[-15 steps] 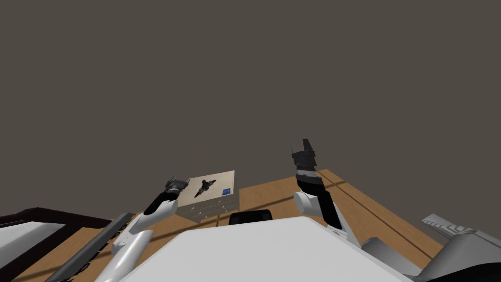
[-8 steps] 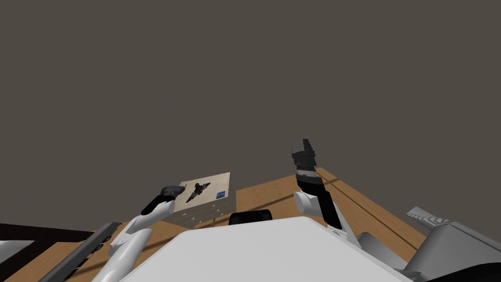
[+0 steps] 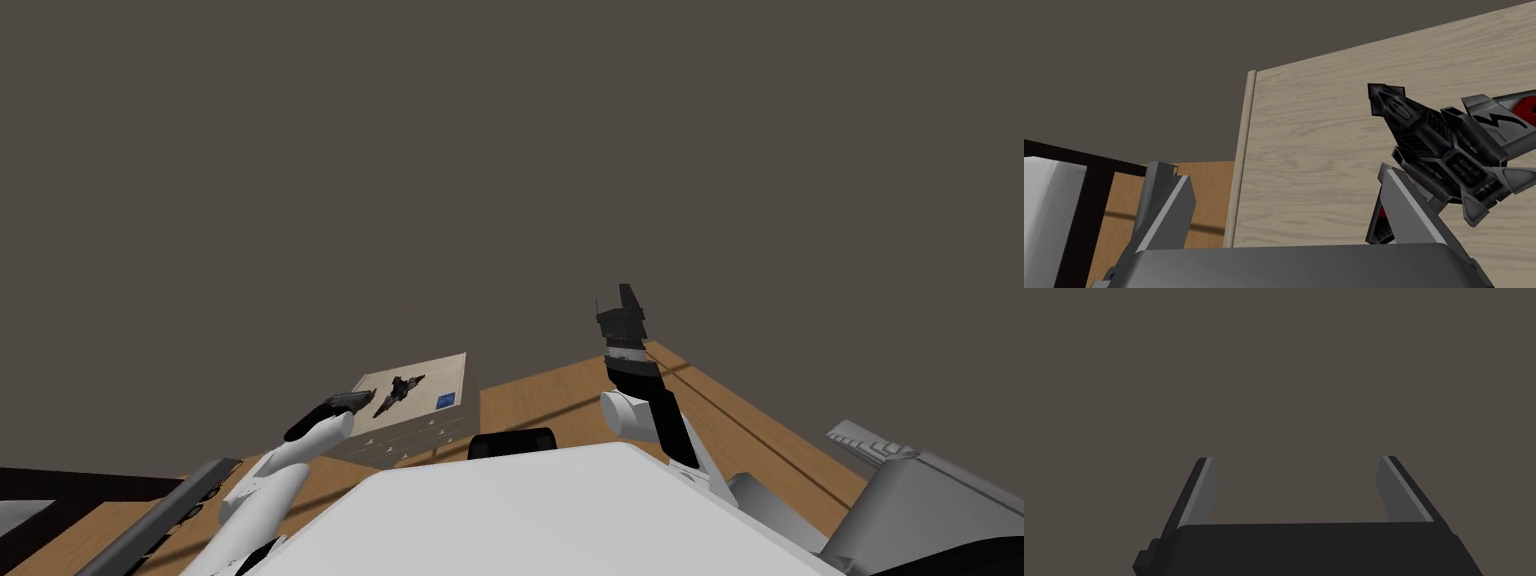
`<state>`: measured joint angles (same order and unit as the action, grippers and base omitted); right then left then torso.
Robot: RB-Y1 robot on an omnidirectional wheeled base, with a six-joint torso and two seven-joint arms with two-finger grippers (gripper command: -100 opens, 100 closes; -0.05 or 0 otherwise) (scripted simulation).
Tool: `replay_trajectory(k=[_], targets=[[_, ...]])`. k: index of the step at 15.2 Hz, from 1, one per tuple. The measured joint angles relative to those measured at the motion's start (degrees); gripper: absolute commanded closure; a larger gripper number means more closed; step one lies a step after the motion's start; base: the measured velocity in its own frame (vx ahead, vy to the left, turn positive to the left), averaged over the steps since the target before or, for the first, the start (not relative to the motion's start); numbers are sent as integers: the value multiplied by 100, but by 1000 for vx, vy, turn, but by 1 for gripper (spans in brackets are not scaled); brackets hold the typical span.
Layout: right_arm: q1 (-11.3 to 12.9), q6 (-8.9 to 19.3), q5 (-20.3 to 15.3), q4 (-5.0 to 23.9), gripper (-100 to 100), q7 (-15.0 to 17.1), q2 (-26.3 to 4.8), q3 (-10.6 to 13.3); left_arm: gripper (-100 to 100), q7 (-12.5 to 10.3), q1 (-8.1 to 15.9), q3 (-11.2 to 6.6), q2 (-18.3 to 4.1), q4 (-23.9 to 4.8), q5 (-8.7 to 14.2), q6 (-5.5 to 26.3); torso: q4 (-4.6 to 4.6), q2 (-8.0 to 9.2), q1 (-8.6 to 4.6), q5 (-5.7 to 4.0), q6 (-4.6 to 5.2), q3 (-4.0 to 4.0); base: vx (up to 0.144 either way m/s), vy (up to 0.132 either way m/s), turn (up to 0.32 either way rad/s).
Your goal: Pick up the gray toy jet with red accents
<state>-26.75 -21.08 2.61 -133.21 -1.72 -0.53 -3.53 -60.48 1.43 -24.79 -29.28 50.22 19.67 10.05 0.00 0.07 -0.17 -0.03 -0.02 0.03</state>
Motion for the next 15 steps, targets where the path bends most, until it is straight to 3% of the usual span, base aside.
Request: replay_trajectory(k=[5,12,13,15], targets=[[0,0,0,0,0,0,0,0,-100,-332,95,-169,-3,-334,33,310,0,-4,-5,-2,2,-1,20,-44,-47],[-2,0,0,-1,0,0,0,0,-100,-936,412,-352,-123,-1293,277,708,-11,-54,2,0,3,-31,129,-37,-109],[-1,0,0,0,0,0,0,-1,-100,-1046,402,-415,-98,-1313,243,808,-9,-42,5,0,1,-25,69,-11,-34],[-1,0,0,0,0,0,0,0,-100,-1183,568,-432,-160,-1729,365,861,-6,-30,10,1,2,-17,59,2,-37]])
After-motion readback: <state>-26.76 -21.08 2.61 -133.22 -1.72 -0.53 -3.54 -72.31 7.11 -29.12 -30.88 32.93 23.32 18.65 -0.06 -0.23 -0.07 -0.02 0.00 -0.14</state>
